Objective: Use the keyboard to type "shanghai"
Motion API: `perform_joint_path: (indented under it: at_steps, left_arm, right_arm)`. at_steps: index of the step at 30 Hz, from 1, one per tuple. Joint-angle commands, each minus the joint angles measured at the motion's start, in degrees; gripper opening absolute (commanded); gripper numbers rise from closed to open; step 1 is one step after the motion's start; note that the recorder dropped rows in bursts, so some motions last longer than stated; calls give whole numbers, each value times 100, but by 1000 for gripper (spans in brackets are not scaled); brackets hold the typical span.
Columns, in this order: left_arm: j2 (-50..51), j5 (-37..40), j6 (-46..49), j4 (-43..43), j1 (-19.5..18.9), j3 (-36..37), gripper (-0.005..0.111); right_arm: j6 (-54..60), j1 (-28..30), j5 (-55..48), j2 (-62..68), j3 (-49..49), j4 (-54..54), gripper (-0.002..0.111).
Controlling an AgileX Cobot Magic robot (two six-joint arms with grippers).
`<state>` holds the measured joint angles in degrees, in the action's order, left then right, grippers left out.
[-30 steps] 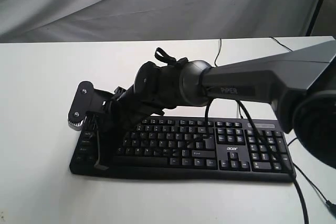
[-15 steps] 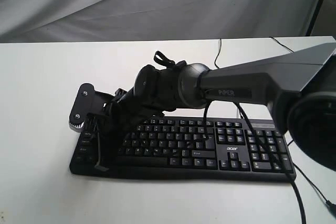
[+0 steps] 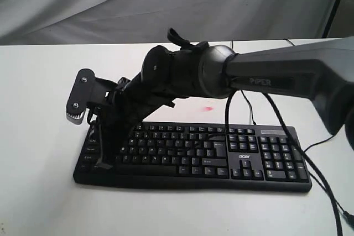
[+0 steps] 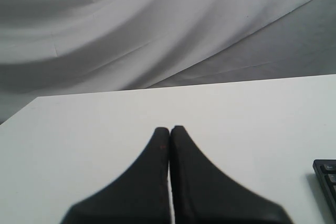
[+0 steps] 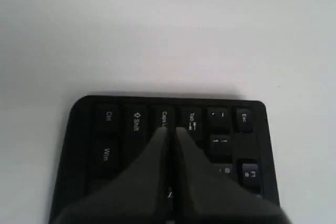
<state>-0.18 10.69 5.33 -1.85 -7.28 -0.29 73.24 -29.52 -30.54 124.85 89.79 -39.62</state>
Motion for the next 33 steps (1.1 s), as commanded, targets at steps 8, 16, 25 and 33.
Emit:
perform_joint_path:
  at_steps: [8, 16, 25, 33]
  left_arm:
    - [18, -36, -16, 3, 22, 29, 1]
    - [18, -36, -16, 3, 22, 29, 1]
    - [18, -36, -16, 3, 22, 29, 1]
    - [18, -36, -16, 3, 22, 29, 1]
  right_arm:
    - [1087, 539, -186, -625, -934, -717, 0]
    - [1708, 874, -280, -1011, -1785, -1025, 0]
    - [1676, 908, 18, -960, -2204, -1268, 0]
    - [2000, 908, 124, -733, -2204, -1731, 0]
